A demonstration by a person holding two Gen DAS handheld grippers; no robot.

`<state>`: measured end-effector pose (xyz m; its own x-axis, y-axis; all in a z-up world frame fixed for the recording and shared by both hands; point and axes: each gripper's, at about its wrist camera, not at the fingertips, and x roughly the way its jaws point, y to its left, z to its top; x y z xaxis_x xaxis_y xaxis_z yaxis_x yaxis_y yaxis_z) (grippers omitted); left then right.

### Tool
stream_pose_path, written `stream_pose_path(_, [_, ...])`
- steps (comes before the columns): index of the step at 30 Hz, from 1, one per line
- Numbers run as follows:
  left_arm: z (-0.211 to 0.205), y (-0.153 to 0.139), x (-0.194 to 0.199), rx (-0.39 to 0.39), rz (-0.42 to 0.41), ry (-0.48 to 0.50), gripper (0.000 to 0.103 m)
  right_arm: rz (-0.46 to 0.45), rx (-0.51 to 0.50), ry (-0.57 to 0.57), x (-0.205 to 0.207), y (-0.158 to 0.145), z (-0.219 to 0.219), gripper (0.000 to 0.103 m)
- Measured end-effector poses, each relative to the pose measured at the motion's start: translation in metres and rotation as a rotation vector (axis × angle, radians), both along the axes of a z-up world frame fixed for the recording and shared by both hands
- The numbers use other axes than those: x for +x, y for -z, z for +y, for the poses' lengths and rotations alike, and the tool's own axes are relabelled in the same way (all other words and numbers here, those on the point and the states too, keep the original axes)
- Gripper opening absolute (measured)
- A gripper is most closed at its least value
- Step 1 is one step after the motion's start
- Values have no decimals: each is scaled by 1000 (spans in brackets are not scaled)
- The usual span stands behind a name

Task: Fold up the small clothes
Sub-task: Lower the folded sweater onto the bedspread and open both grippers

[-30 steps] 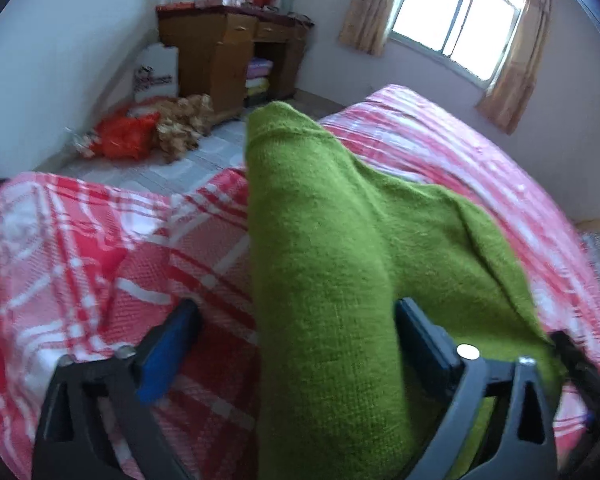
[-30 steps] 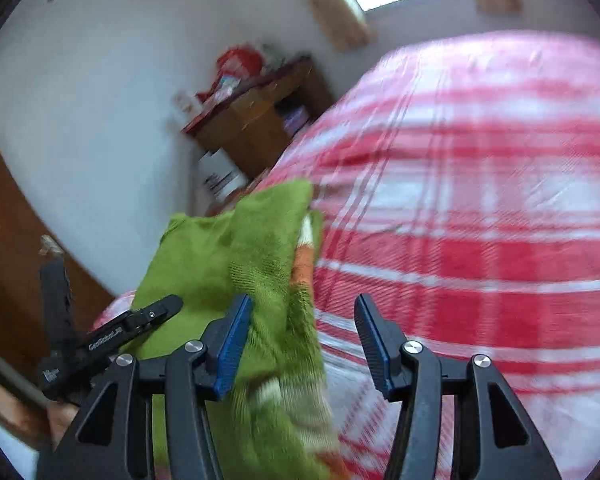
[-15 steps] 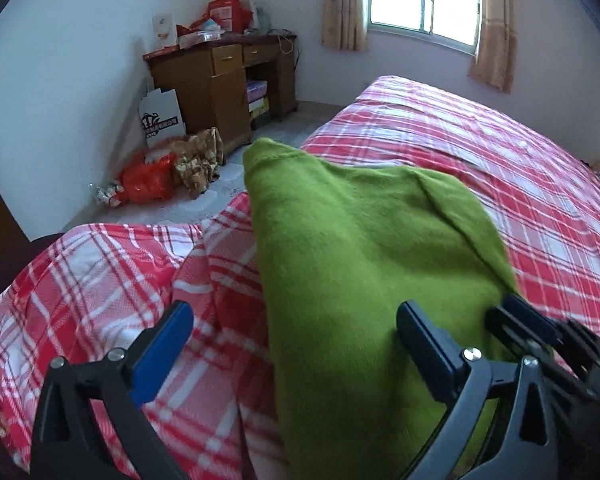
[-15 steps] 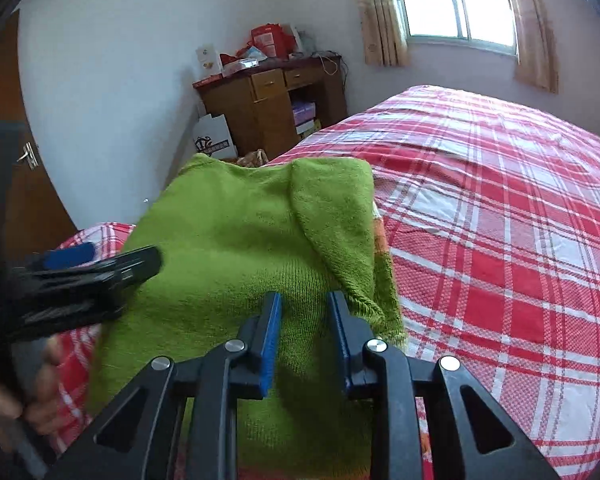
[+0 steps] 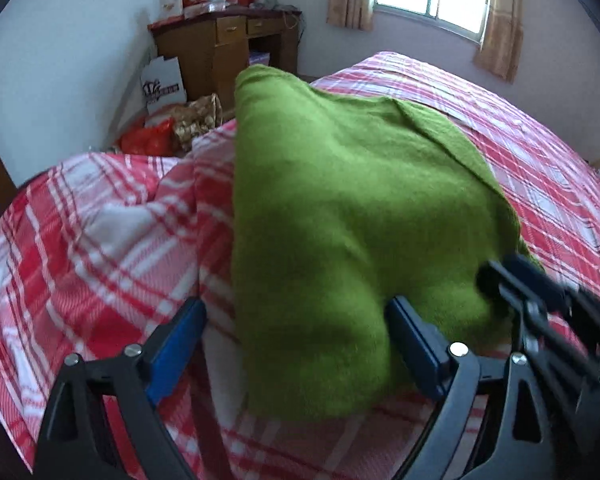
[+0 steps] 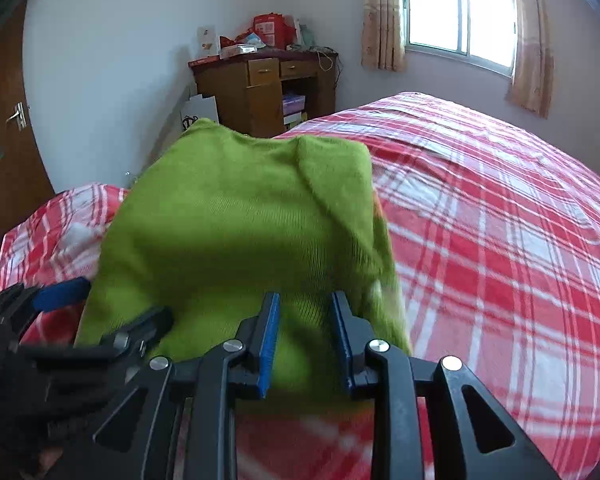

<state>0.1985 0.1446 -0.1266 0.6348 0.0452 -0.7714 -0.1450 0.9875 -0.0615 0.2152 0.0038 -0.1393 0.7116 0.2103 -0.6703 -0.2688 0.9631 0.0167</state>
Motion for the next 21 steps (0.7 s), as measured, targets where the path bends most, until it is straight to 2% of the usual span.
stream_pose_path(1, [0,-2,-4,0,1,3,94,1,15,23,-8,0,-4,34])
stream_pose_path(4, [1,-6,-19,33,0,9,94,0,57,51,-25,-2,-13,53])
stream_pose_path(6, [0,-4,-29,39,3,5,94,11,30,84,-34,0,-14,71])
stream_pose_path(10, [-3,-3,-52,45,11,-3,93,65,27,108,-55,6,-21,71])
stream_pose_path(14, [-5,-13,-76,73,10,4,94,127,50,129,-77,5,-31,71])
stream_pose_path(18, [-8,-30,-102,120,-43,10,97,114,11,150,-104,-12,-35,71])
stream_pose_path(21, [-10,-49,-121,144,-108,29,99,62,-32,169,-126,-34,-36,71])
